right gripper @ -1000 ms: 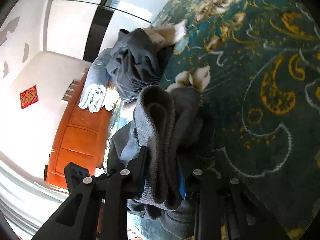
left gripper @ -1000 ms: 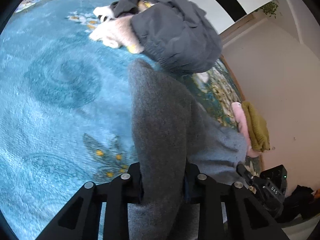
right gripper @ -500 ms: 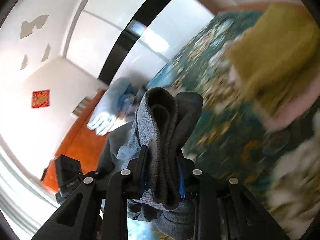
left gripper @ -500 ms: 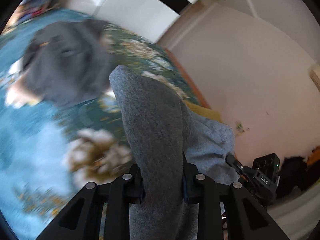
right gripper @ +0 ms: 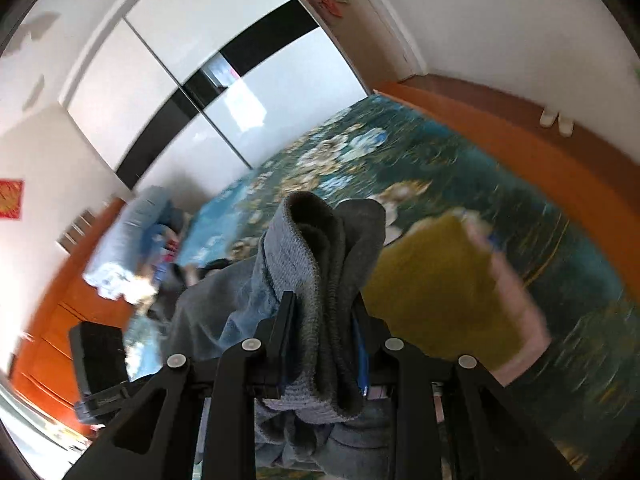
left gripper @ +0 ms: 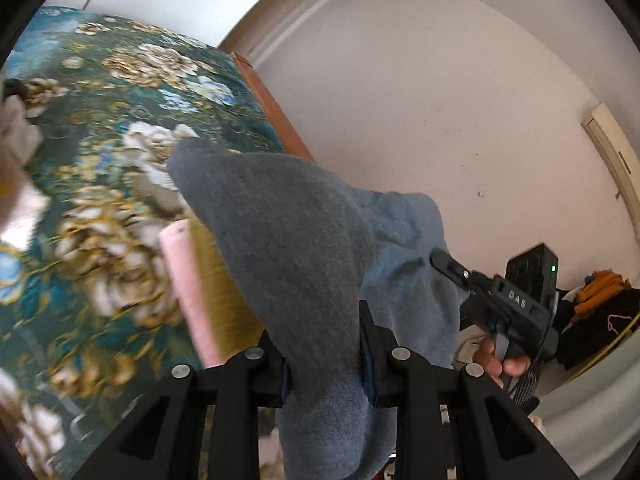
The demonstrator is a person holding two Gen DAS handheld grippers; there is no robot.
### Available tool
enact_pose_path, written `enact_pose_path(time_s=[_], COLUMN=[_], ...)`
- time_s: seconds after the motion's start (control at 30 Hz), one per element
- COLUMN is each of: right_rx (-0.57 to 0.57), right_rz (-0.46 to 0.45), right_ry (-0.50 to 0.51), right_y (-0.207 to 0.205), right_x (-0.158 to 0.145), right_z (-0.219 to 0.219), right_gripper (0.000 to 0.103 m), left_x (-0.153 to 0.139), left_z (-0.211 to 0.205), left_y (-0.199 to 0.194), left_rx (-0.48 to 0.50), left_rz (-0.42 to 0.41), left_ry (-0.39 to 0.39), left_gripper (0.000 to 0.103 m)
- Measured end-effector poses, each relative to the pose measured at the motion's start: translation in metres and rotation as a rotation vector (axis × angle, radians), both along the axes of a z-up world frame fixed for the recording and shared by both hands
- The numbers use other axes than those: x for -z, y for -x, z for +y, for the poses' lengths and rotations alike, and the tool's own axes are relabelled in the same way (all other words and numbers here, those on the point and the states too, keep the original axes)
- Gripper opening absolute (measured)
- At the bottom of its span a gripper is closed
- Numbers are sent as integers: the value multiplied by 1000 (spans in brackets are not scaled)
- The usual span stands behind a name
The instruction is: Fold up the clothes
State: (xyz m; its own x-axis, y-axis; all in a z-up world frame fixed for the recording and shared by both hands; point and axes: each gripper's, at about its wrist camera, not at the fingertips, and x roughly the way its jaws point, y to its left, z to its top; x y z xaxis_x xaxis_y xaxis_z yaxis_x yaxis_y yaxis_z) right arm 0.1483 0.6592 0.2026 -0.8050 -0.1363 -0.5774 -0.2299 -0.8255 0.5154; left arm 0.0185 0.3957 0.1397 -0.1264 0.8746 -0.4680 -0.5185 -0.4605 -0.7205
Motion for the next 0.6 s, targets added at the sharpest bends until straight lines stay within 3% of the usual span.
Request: enact_pose_path(time_s=[0.13,0.23,0.33,0.47,0.6], right_rx=[22,34,48,57,124], right_rz=[-43,-69,-117,-82,-130], right_ry=[-32,12,33,79,-83], right_y=[26,41,50,42,28], right_x=[13,47,82,85,56], right_z=[28,46,58,73,67], right_gripper=[26,26,26,31,33], left_x=[22,52,61,68,60], left_z=[32,42,38,30,13], left_y=[17,29,34,41,44], left_rx=[-2,-6,4,21,-6], left_rz=[-41,-105,-146,-189,-205], left_ry=[23,58,53,37,32], left_gripper=[28,28,28,32,46])
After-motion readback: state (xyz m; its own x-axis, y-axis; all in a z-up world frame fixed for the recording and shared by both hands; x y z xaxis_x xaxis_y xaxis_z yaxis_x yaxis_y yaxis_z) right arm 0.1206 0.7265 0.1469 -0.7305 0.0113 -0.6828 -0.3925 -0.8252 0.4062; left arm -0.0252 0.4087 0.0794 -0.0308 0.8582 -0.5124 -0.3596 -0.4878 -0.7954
